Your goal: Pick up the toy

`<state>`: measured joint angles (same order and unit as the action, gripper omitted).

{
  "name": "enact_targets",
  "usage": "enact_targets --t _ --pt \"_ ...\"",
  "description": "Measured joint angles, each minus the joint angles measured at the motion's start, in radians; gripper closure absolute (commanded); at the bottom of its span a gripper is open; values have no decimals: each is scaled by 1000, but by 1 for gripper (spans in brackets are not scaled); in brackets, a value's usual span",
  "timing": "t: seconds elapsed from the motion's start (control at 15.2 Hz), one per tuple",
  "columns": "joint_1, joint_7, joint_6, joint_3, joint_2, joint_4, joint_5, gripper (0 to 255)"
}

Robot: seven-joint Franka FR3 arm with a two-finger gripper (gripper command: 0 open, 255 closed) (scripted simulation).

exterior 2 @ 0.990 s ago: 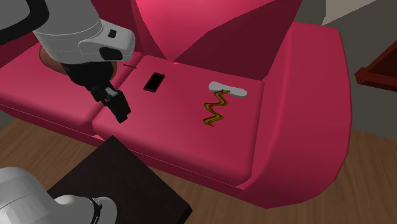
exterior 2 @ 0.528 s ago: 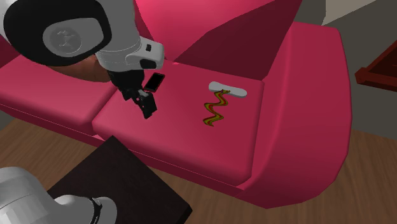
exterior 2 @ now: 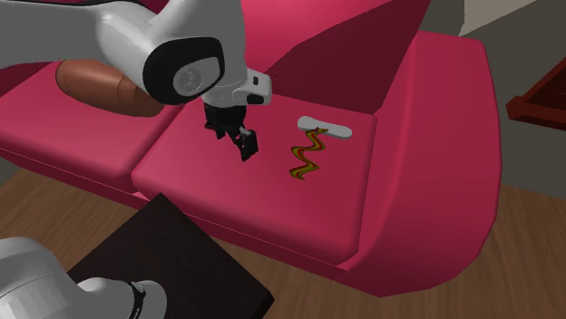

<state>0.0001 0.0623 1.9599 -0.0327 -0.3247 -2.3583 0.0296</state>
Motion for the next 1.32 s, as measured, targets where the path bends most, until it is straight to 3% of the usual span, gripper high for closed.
enact_targets --t 0.59,1.32 --pt "-4 29 217 -2 325 137 6 0" --pt "-22 47 339 -15 745 468 20 0"
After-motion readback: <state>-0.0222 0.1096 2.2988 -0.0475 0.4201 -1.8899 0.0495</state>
